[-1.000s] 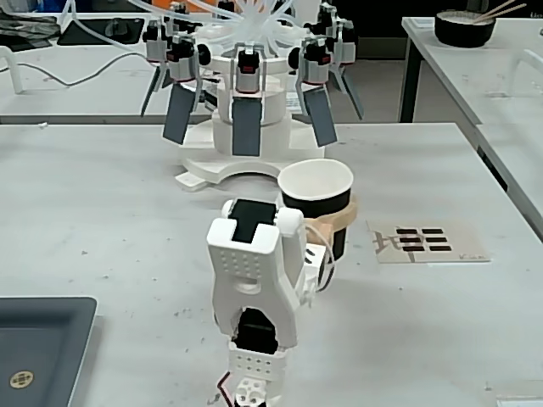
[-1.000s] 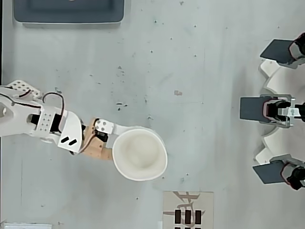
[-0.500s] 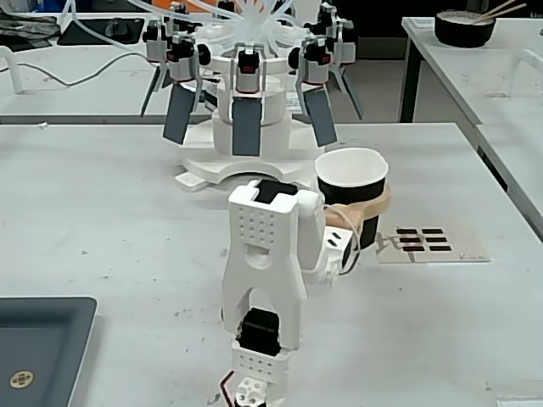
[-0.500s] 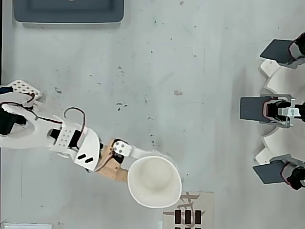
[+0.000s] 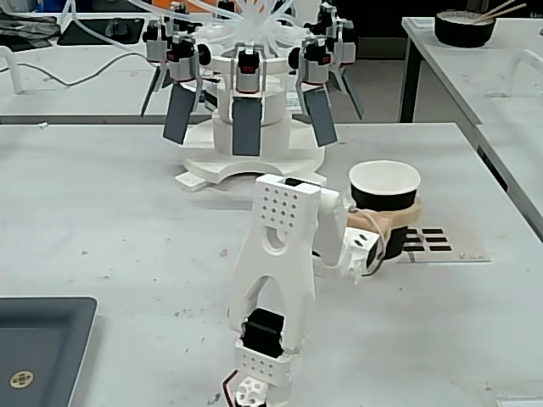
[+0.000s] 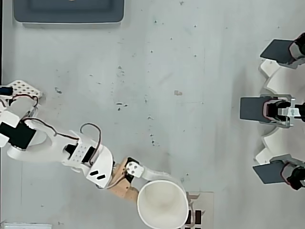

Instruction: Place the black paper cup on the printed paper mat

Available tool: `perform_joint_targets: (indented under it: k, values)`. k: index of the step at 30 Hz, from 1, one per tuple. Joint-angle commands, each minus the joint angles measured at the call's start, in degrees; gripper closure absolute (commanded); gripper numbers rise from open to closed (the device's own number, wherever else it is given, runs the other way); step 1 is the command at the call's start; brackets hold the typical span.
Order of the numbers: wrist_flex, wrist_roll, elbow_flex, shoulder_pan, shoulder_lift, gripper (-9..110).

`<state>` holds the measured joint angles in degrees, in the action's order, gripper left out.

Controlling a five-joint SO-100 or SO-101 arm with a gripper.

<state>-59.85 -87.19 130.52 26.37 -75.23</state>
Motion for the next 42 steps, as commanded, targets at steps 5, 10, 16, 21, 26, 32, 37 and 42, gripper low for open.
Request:
perform_joint_targets:
  k: [5, 10, 16, 21, 26, 32, 37, 42]
  values:
    - [3.16, 0.62, -10.11, 3.34, 4.31, 95]
    - [6.68, 0.97, -17.31, 3.78, 8.17, 95]
    - [7.82, 0.97, -26.98, 3.78, 14.33, 94]
    - [7.91, 0.97, -34.37, 3.78, 19.16, 94]
    - [9.93, 0.97, -41.4, 3.87, 23.29, 94]
    - [12.83, 0.97, -49.57, 4.48, 28.21, 94]
    - [14.68, 0.97, -54.32, 5.45, 31.46, 94]
    - [16.17, 0.97, -57.92, 5.71, 34.1, 95]
